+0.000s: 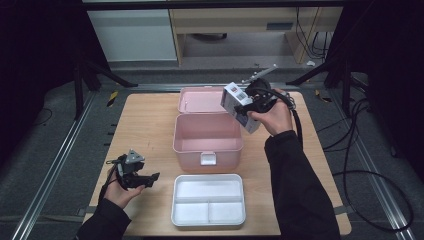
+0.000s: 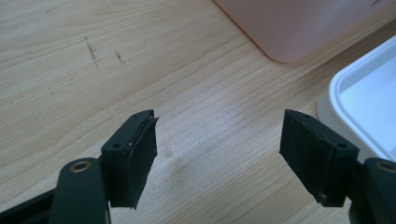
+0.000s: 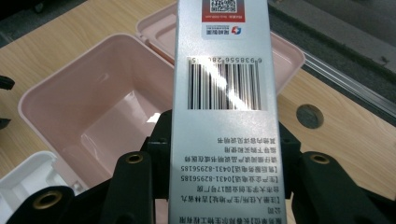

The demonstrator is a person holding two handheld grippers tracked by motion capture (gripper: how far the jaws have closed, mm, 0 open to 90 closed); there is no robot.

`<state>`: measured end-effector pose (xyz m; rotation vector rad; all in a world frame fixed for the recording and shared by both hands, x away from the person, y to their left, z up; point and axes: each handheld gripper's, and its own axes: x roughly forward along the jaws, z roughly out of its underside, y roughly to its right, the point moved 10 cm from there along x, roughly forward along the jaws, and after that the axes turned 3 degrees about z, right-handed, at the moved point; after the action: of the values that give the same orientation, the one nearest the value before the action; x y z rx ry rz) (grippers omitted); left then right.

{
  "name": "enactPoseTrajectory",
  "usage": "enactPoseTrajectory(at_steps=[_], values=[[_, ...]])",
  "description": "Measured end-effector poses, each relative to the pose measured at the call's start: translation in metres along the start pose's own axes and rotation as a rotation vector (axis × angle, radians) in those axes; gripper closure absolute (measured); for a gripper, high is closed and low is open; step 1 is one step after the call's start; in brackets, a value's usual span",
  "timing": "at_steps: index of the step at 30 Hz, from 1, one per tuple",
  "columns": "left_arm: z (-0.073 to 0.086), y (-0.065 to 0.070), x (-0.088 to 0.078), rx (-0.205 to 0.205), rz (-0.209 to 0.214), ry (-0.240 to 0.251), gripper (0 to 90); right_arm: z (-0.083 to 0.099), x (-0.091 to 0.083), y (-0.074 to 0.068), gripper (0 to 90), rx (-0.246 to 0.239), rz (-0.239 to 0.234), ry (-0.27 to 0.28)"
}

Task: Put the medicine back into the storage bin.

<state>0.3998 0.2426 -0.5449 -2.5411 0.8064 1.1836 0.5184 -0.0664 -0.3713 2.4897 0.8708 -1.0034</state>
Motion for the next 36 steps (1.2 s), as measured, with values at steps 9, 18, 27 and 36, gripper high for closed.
enactPoseTrajectory(at_steps=[9, 18, 27, 36], values=[[0.0, 0.0, 0.0, -0.003, 0.0, 0.002, 26.8, -0.018, 0.031, -0.028, 55.8, -0.055, -0.058, -0.006], [0.0, -0.001, 0.0, -0.002, -0.003, 0.002, 26.8, -0.012, 0.058, -0.048, 55.7, -0.101, -0.083, -0.056], [0.0, -0.001, -0.001, -0.001, -0.001, 0.002, 26.8, -0.001, 0.078, -0.063, 55.7, -0.134, -0.108, -0.107], [0.0, 0.0, -0.001, 0.001, 0.0, 0.001, 26.8, 0.01, 0.098, -0.074, 55.6, -0.164, -0.125, -0.16]])
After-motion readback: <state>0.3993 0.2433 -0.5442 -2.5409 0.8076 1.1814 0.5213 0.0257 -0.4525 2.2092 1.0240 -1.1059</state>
